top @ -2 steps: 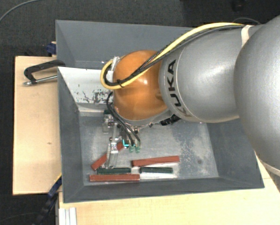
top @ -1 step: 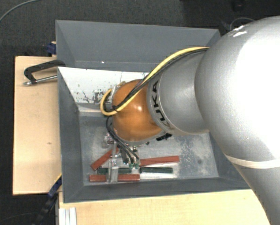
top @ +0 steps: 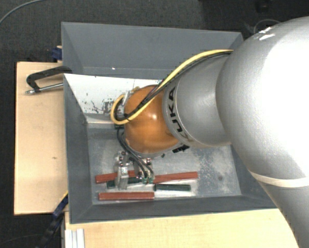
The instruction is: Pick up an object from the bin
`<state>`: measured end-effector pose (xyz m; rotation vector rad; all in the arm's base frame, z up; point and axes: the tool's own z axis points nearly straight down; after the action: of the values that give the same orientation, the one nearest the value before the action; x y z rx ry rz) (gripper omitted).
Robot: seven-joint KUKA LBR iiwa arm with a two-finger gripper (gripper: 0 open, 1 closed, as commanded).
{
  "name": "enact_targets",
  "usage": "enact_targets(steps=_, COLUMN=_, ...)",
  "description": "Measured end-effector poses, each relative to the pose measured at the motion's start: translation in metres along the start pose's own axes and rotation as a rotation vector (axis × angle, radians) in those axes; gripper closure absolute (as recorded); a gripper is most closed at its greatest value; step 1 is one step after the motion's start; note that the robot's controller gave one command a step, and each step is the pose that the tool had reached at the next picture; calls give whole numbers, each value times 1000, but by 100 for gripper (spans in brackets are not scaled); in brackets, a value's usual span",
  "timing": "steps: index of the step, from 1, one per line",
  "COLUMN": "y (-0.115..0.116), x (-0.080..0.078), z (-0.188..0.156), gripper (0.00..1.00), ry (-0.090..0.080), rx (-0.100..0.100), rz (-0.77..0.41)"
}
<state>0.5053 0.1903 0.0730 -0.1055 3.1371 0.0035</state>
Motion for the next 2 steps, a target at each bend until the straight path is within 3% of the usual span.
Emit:
enact_targets(steps=1, y=20, x=-36, z=-143, gripper=100, ry=-12, rx=-2, rz=-233)
enact_targets(steps=2, y=19, x=-34, z=-138, gripper=0, ry=-3, rx=-1, rz=-231)
